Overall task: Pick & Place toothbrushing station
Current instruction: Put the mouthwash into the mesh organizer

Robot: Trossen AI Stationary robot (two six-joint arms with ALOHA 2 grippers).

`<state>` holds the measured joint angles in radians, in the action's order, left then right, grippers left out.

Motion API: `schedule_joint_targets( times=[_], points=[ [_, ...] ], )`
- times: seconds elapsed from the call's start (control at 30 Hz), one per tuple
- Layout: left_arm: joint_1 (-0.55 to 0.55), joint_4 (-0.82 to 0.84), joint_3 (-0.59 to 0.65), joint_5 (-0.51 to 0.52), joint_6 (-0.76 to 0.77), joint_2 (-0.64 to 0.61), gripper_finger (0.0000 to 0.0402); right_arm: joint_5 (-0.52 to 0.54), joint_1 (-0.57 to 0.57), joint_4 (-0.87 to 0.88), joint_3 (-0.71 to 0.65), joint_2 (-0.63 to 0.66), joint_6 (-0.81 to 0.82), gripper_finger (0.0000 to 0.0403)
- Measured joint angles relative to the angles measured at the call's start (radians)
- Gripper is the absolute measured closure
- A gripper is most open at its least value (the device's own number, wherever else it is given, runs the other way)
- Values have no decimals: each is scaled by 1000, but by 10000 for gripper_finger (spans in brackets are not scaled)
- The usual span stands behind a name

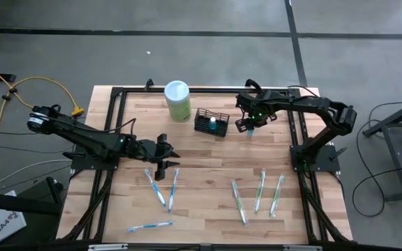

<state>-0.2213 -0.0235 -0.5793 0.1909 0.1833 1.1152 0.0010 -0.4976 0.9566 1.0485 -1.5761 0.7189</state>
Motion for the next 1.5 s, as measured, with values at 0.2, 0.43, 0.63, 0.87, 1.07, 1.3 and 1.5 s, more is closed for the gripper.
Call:
schedule_joint_targets(
  times=[0.2,0.43,0.63,0.87,1.07,1.3,1.5],
  points=[
    [0,0,0,0,0,0,274,0,0,0,0,0,-4,289],
    [0,0,0,-13,0,0,274,10,0,1,0,0,-5,291],
    [0,0,0,-13,0,0,274,51,0,5,0,0,12,284],
    [0,0,0,-16,0,0,274,49,0,5,0,0,14,273],
    [0,0,0,-16,0,0,274,48,0,5,0,0,13,273],
    [0,0,0,-16,0,0,274,50,0,5,0,0,3,273],
    [0,0,0,-16,0,0,274,51,-1,4,0,-1,-8,273]
  ],
)
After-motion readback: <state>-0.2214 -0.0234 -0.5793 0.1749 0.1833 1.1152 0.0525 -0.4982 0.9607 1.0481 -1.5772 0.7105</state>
